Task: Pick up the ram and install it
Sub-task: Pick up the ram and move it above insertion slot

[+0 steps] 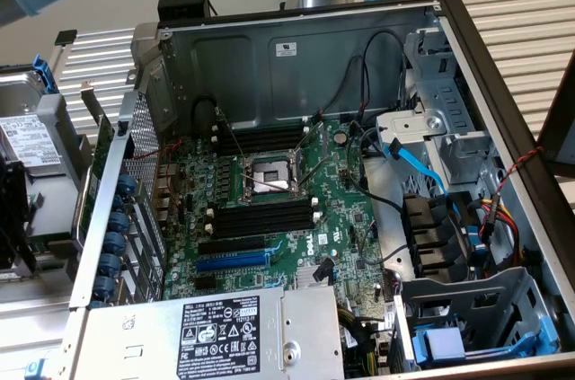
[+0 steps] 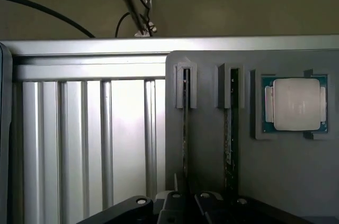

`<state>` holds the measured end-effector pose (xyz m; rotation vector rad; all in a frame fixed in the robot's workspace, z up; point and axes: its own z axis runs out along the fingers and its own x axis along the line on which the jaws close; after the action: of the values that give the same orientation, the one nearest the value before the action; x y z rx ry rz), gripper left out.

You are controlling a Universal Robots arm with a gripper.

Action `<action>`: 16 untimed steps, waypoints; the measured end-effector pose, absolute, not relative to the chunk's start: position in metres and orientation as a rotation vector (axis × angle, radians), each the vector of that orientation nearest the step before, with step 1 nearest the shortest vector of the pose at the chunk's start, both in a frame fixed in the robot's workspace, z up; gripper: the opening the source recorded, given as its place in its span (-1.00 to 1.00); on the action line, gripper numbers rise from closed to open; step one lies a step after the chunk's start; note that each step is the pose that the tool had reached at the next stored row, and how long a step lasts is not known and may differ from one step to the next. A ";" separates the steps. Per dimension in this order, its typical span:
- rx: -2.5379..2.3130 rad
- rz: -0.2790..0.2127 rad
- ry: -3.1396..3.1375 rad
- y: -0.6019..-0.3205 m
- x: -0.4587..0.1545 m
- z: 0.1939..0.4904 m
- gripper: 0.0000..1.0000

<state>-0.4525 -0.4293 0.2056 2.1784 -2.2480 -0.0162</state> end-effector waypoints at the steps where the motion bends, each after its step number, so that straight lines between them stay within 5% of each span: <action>1: 2.178 -0.016 -2.248 -0.429 -0.452 0.209 -0.75; 16: 2.180 -0.014 -2.249 -0.429 -0.452 0.276 -0.75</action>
<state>-0.4523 -0.4292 0.2762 2.1795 -2.2493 -0.0138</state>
